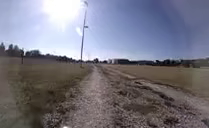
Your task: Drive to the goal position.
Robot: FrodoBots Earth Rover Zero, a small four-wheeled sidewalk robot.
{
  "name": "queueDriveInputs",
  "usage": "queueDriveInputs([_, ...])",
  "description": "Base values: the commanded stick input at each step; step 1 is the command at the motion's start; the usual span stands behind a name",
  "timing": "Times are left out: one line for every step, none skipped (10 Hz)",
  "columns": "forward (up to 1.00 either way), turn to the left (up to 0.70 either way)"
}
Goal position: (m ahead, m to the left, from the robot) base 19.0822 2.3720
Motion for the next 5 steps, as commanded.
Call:
queueDriveInputs([0.50, 0.00])
queueDriveInputs([0.50, 0.00])
queueDriveInputs([0.50, 0.00])
queueDriveInputs([0.50, 0.00])
queueDriveInputs([0.50, 0.00])
